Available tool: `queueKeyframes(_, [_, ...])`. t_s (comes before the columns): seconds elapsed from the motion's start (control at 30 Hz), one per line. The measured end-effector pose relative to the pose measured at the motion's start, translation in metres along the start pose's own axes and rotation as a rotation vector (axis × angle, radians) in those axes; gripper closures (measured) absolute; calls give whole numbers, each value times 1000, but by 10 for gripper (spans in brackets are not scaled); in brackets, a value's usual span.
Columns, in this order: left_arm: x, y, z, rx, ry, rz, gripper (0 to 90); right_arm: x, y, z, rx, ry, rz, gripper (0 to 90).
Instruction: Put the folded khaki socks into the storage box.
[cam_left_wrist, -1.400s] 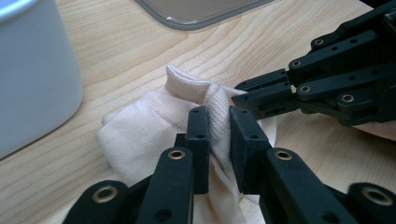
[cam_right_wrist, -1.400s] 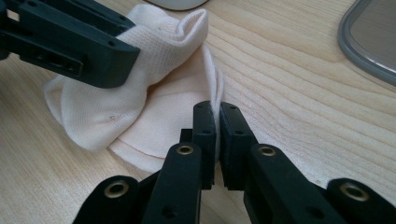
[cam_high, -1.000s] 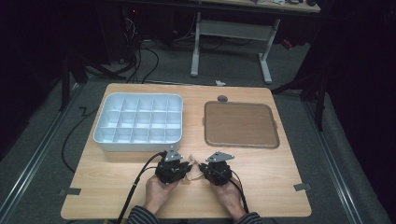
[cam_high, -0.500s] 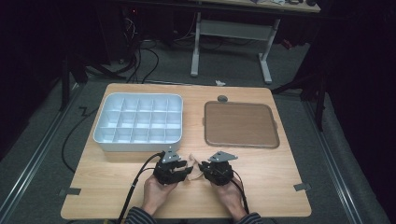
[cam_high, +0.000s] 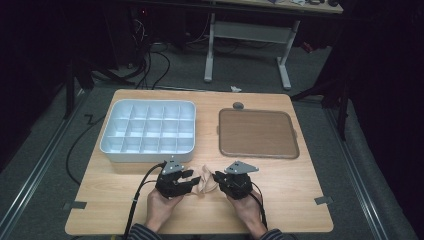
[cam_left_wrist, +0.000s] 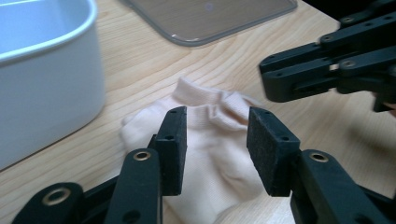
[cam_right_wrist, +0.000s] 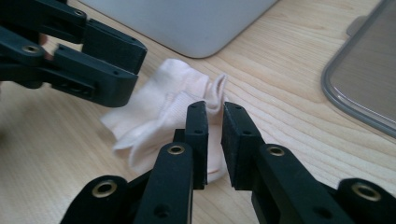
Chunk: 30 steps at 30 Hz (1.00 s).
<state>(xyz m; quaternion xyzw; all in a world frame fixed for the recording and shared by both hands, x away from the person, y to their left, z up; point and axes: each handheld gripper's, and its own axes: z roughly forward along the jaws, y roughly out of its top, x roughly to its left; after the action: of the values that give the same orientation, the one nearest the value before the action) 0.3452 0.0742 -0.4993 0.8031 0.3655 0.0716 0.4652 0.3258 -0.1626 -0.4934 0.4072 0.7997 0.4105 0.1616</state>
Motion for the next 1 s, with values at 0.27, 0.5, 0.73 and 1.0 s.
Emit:
queueKeyframes(0.27, [13, -17, -1, 2, 69, -74, 534, 15, 8, -1, -11, 27, -40, 813])
queueKeyframes(0.5, [13, -21, 7, 46, 91, -69, 508, 24, 11, 11, -9, -20, -60, 626])
queueKeyframes(0.73, [13, -23, 12, 72, 102, -57, 502, 25, 7, 26, 33, -77, -67, 547])
queueKeyframes(1.0, [13, -26, 15, 82, 108, -55, 502, 17, -3, 32, 64, -94, -40, 582])
